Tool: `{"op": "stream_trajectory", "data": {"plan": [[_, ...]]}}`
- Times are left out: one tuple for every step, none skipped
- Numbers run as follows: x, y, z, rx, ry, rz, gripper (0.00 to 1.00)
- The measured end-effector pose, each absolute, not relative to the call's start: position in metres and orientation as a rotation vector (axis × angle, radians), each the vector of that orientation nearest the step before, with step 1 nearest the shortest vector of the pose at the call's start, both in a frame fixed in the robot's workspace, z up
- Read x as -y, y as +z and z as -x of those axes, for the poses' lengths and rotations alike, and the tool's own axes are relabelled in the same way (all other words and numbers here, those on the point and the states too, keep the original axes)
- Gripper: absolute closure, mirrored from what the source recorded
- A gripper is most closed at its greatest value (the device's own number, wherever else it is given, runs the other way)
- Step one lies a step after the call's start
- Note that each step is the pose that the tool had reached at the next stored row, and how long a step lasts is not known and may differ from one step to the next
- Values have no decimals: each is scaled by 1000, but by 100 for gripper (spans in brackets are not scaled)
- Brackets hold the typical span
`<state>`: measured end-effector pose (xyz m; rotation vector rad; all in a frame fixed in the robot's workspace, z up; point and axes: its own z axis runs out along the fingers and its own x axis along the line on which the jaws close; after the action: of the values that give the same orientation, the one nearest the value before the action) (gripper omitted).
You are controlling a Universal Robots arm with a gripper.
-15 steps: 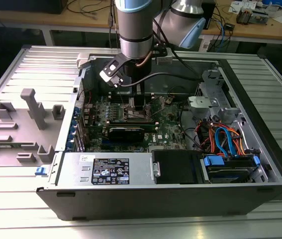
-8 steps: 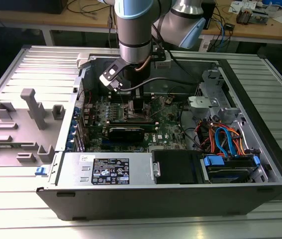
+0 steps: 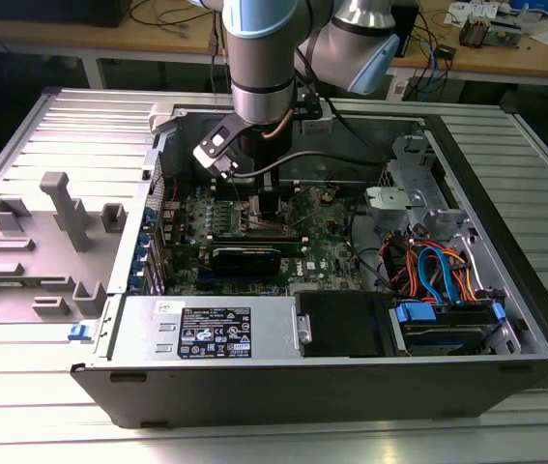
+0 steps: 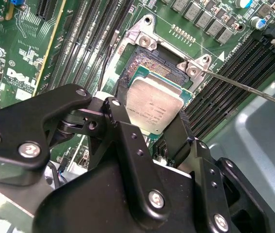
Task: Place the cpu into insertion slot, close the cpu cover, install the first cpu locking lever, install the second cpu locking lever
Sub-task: 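Place the cpu into insertion slot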
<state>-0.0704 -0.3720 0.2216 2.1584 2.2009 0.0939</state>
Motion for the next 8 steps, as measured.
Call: {"op": "stream_trajectory", "data": {"plan": [[372,222,70,-2201,94,-2158,46],[372,222,70,-2201,94,-2158,46],[372,221,70,-2201,94,-2158,46],[372,221,70,-2201,94,-2158,46],[372,221,70,-2201,94,-2158,46],[372,221,70,-2201,94,-2158,46],[372,221,70,-2201,94,-2158,46],[372,221,70,-2201,94,-2158,46]]}}
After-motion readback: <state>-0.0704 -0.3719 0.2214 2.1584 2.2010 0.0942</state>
